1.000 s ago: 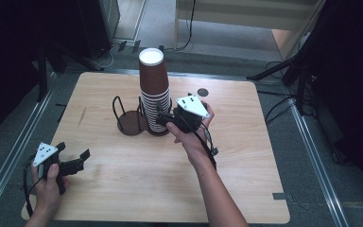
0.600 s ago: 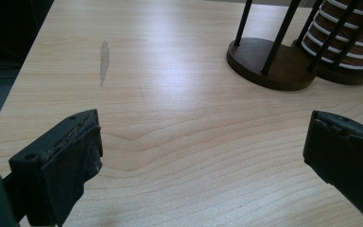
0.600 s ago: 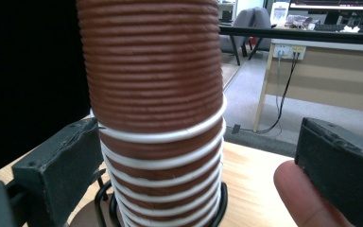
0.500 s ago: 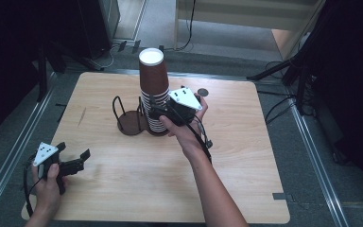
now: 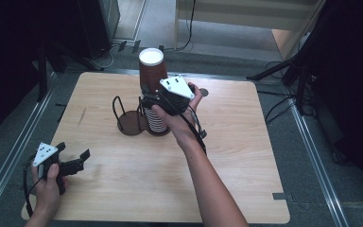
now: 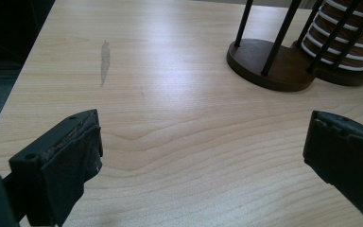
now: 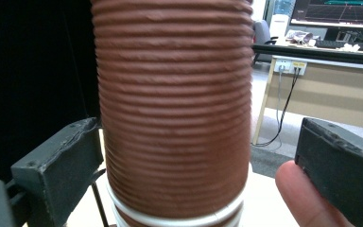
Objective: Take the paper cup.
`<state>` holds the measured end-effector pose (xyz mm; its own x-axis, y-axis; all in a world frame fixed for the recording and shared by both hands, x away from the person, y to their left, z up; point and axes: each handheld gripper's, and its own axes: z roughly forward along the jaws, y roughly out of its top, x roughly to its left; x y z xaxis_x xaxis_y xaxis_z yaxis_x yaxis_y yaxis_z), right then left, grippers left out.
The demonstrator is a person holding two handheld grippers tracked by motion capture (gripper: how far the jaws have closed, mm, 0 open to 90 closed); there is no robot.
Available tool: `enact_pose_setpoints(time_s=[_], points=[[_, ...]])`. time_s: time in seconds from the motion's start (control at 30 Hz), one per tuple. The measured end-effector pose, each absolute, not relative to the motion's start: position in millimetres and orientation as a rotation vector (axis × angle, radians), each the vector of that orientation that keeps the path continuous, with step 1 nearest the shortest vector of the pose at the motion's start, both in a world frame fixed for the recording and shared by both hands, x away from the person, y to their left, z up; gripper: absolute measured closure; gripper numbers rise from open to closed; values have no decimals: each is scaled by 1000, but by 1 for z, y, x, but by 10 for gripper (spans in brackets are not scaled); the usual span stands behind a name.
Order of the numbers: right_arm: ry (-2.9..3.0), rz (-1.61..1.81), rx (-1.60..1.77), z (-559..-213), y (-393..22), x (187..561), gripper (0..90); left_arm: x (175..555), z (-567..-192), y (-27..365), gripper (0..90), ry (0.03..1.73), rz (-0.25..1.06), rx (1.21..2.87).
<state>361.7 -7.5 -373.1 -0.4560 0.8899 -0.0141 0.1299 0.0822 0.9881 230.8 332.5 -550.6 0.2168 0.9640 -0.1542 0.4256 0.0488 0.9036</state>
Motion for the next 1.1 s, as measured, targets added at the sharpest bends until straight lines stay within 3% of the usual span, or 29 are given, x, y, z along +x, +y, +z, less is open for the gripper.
enact_pose_setpoints(time_s=[1.1], points=[[1725,1400,1024,-372,13,379,98,231,-551,332,0,1360,709,1537]])
